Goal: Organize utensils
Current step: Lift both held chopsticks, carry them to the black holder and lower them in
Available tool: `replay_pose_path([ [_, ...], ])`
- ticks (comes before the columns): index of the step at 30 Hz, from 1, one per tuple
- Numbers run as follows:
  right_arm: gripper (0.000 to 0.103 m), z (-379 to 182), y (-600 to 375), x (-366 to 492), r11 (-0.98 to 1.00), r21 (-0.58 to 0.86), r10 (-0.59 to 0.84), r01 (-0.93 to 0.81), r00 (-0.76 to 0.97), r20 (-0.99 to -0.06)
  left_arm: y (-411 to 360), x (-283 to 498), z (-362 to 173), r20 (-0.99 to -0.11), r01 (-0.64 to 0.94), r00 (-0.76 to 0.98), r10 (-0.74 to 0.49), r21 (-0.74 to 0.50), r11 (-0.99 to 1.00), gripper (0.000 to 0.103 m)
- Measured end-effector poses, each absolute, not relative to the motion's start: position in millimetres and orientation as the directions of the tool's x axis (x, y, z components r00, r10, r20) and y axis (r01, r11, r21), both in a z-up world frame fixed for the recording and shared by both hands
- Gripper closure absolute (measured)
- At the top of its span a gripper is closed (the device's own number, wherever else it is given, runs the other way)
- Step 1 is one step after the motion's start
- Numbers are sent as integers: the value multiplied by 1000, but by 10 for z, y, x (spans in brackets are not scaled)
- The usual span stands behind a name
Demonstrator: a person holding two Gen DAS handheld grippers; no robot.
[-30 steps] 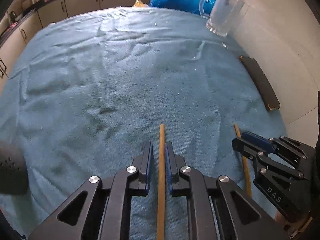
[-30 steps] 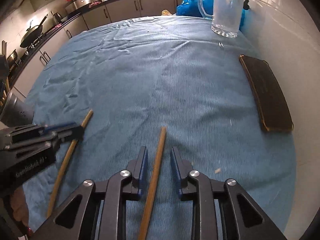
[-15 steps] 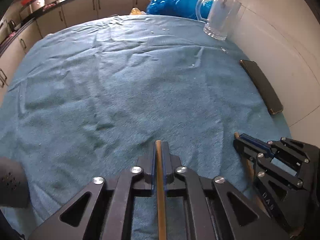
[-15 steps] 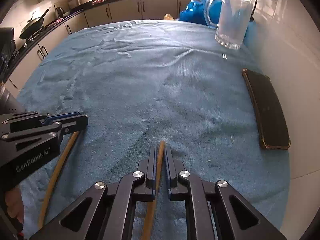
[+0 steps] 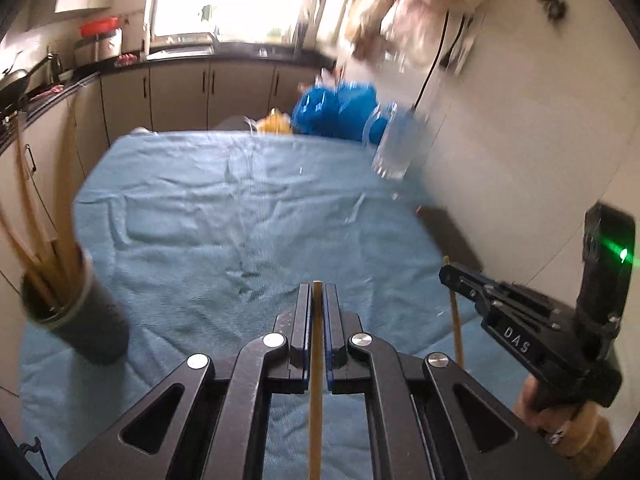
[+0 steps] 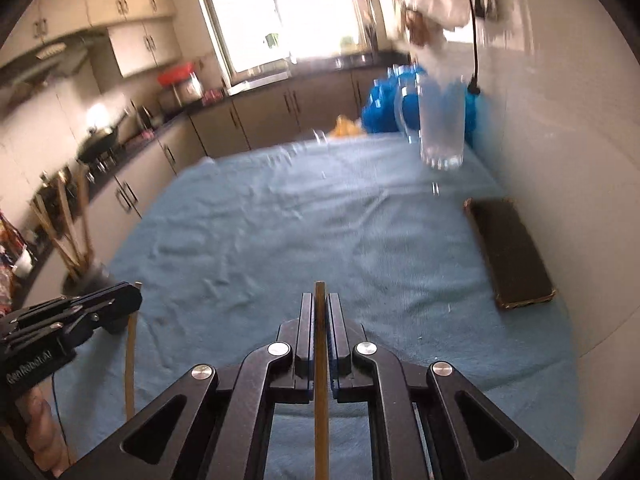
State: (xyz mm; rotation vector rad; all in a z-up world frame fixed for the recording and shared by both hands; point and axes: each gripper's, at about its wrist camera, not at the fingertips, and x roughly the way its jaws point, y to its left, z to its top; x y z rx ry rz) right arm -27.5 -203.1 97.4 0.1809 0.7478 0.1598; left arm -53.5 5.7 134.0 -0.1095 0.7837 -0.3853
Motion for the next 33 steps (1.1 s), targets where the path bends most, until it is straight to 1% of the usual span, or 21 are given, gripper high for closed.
replay_pose_path([
  [4, 98, 1211, -1968, -560, 971, 213, 214, -106, 782, -586, 206, -786, 1509, -615, 295, 685, -389, -254, 921, 99],
  [9, 98, 1403, -1891, -838, 970, 205, 223, -132, 822, -524, 342, -1064, 1628, -574, 286, 714, -400, -281, 916, 99],
  [15, 98, 1533, -1809, -1071, 970, 182, 231, -161, 841, -489, 524, -1375, 1780, -519, 271, 757, -396, -302, 914, 99],
  [21, 98, 1646, -1701, -1249, 966, 174, 252, -191, 849, -465, 708, -1659, 1945, -465, 258, 807, -365, -278, 925, 99],
  [33, 98, 1920, -1351, -1425, 958, 131, 286, -254, 873, -395, 1114, -1902, 2143, -389, 207, 865, -318, -300, 931, 99],
])
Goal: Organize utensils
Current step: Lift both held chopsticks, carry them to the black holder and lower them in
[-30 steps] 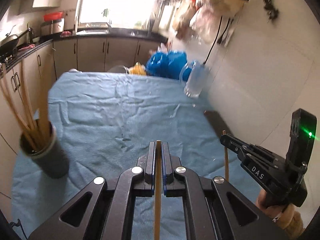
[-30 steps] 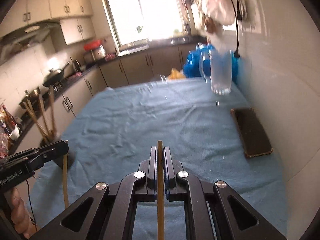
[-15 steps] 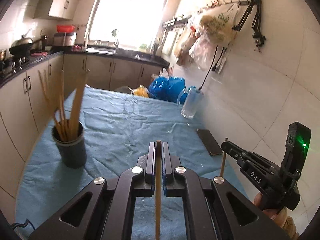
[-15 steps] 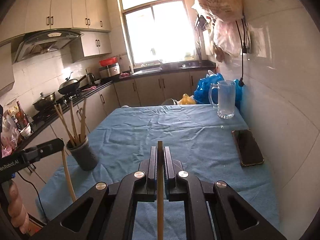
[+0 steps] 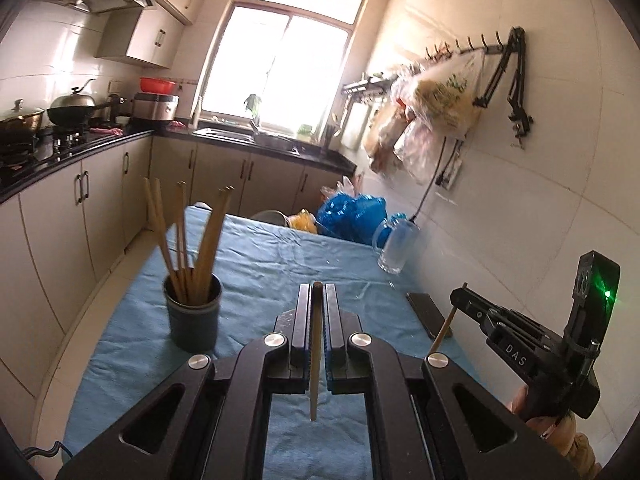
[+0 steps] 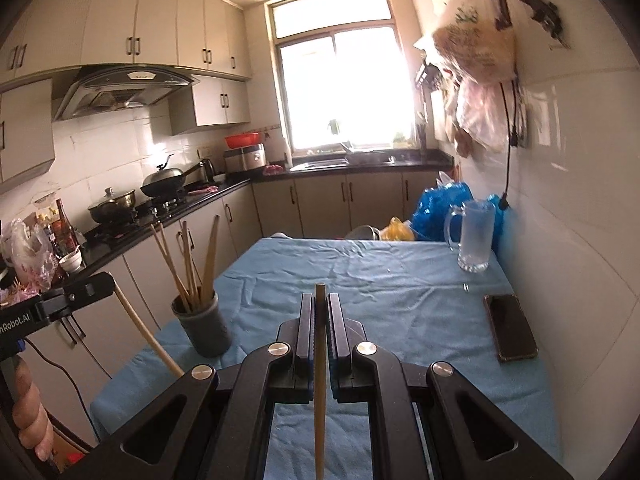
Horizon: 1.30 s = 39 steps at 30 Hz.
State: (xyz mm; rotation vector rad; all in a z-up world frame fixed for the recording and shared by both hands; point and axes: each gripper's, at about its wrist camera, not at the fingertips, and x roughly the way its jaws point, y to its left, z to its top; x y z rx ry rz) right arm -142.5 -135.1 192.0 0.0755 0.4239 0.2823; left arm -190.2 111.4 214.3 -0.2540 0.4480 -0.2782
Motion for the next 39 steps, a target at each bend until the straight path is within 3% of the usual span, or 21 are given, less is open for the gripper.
replay_pose_path([
  [11, 98, 2087, -982, -1180, 939, 138, 344, -316, 862, -371, 1565, -1850, 2321, -371, 164, 880, -296, -347, 924, 99],
  [28, 98, 2761, -178, -527, 865, 219, 494, -452, 845, -205, 2197, -1645, 3243, -226, 97, 963, -150, -228, 969, 99],
  [34, 97, 2894, 140, -247, 838, 255, 528, -483, 835, -153, 2342, -1239, 3259, -242, 72, 962, -131, -238, 969, 99],
  [39, 97, 2773, 361, -28, 844, 239, 526, -481, 831, -183, 2430, -843, 3130, -287, 74, 945, -159, -285, 956, 99],
])
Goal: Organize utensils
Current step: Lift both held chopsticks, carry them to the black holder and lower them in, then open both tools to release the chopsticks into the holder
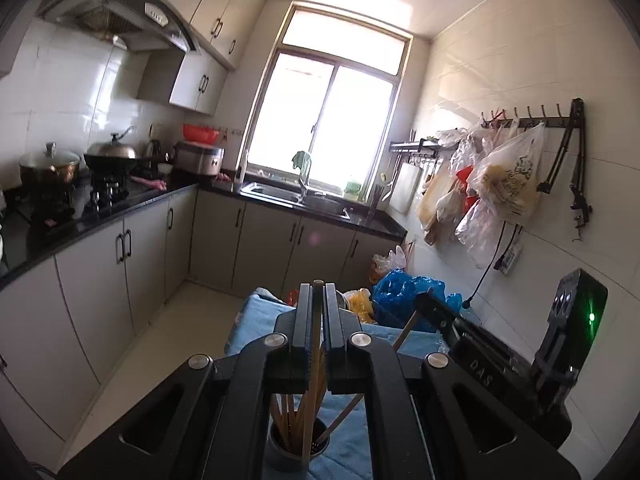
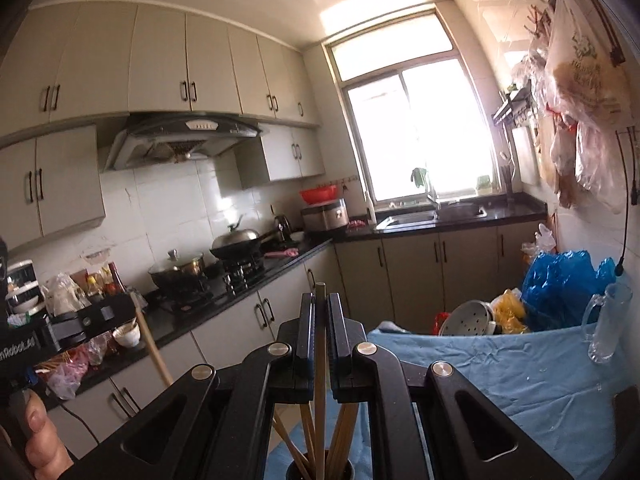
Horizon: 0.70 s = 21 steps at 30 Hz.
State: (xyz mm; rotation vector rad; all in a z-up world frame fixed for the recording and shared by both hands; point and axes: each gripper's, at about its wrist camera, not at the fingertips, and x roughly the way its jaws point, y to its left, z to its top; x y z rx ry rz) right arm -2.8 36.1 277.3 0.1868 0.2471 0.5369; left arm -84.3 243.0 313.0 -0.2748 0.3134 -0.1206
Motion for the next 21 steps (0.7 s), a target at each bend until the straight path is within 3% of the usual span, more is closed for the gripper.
replay_pose_path([
  [21, 96, 1977, 478, 546, 858, 274, 512, -433, 762, -397, 2426, -144, 2365, -470, 35, 861, -194, -326, 945, 103],
])
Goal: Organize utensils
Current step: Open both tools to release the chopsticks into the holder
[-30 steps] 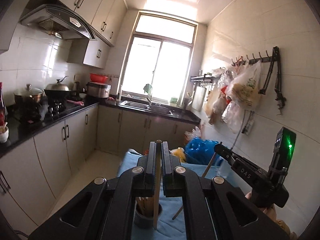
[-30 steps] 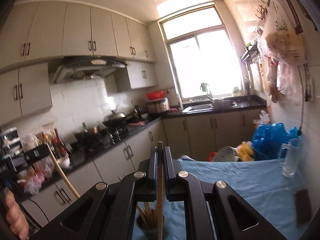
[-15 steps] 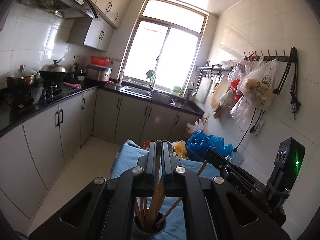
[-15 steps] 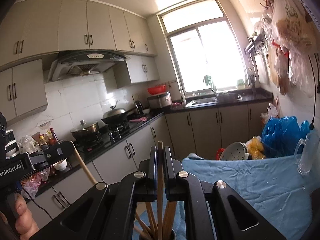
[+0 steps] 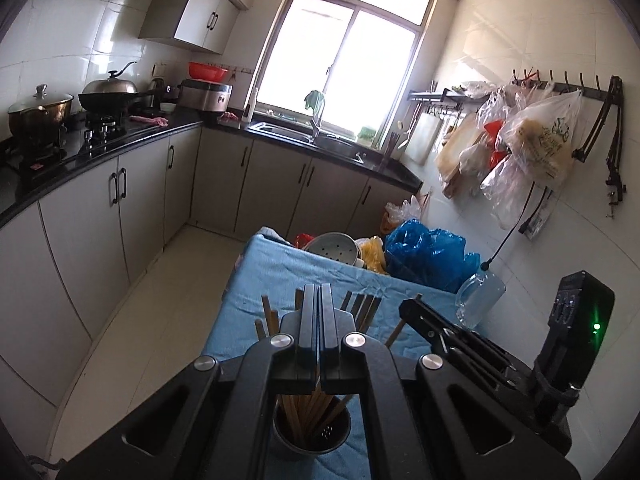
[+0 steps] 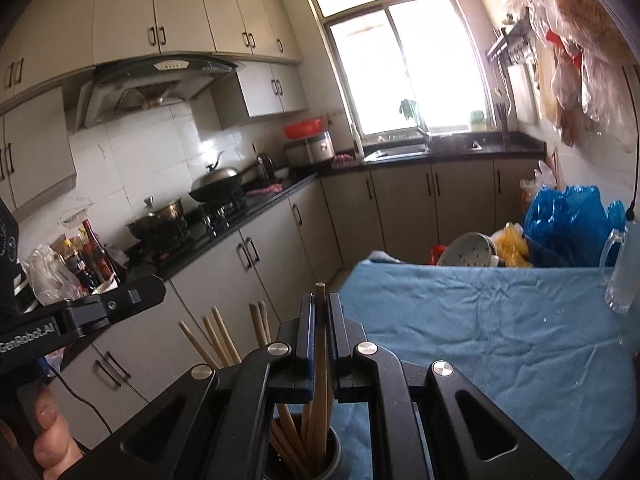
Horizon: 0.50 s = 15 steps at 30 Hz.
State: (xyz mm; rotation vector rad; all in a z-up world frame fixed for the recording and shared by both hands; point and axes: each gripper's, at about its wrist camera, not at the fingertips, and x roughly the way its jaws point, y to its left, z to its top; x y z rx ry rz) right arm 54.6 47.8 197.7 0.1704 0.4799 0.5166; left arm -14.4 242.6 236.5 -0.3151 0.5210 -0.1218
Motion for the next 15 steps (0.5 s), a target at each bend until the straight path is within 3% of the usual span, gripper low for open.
replay_pose_path([
  [5, 91, 1877, 420, 585, 857, 306, 511, -414, 752, -415, 2415, -251, 2353, -467, 31, 863, -192, -331, 943, 103],
  [7, 73, 1874, 385, 586, 859, 315, 508, -405, 756, -414, 2398, -330, 2357, -467, 24, 866, -182, -324, 946, 102],
  [8, 70, 1883, 371, 583, 859, 319, 507, -402, 758, -411, 2392, -351, 2359, -467, 20, 866, -178, -323, 946, 101],
  [10, 68, 1913, 325, 547, 860, 325, 503, -394, 765, -402, 2395, -438, 2358, -470, 4, 868, -161, -318, 948, 87],
  [12, 64, 1943, 260, 493, 863, 326, 495, -385, 773, -397, 2403, -548, 2366, -462, -15, 876, -139, -315, 949, 57],
  [15, 52, 1962, 160, 388, 870, 325, 480, -370, 784, -393, 2418, -783, 2369, -431, -49, 898, -91, -303, 952, 38],
])
